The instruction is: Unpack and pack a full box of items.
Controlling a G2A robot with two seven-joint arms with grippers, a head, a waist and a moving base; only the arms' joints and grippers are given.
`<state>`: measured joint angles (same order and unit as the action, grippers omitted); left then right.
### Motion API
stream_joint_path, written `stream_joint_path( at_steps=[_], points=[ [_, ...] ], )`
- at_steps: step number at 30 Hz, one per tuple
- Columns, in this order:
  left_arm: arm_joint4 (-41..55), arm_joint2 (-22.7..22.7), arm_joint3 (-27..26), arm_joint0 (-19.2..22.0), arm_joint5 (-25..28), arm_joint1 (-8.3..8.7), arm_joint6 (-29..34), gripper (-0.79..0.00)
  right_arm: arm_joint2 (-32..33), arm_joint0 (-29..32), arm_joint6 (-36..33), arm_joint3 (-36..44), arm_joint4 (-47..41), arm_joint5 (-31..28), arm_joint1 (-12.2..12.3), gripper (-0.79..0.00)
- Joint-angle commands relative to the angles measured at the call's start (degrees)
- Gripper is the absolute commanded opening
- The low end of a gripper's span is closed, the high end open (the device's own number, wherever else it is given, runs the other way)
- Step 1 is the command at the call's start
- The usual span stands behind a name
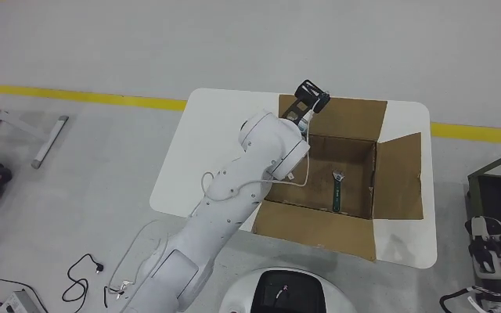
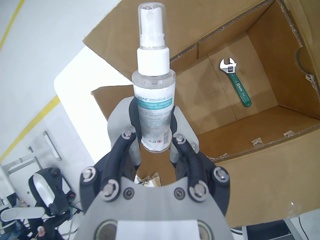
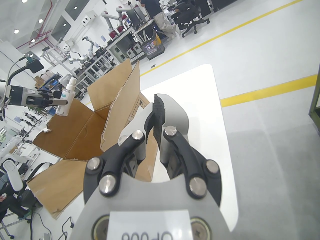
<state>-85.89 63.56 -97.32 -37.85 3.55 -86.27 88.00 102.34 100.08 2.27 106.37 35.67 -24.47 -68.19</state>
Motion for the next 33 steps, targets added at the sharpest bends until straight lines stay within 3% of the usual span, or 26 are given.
stream_joint_path(
  at_steps=[1,14,24,28,33],
  points=[
    [0.0,0.0,0.0,0.0,0.0,-0.01,0.0,-0.785,0.0,0.0,0.0,0.0,0.0,0.0,0.0,-0.785],
    [0.5,0.0,0.0,-0.5,0.1,0.00,-1.0,-0.785,0.0,0.0,0.0,0.0,0.0,0.0,0.0,-0.785],
    [10.1,3.2,-5.1,-0.4,3.8,0.38,0.0,-0.785,0.0,0.0,0.0,0.0,0.0,0.0,0.0,-0.785],
    [15.5,5.6,-5.9,-1.2,4.6,1.54,0.0,-0.785,0.0,0.0,0.0,0.0,0.0,0.0,0.0,-0.785],
    [17.6,11.2,-5.8,-1.6,4.7,4.51,0.0,-0.785,0.0,0.0,0.0,0.0,0.0,0.0,0.0,-0.785]
  ],
)
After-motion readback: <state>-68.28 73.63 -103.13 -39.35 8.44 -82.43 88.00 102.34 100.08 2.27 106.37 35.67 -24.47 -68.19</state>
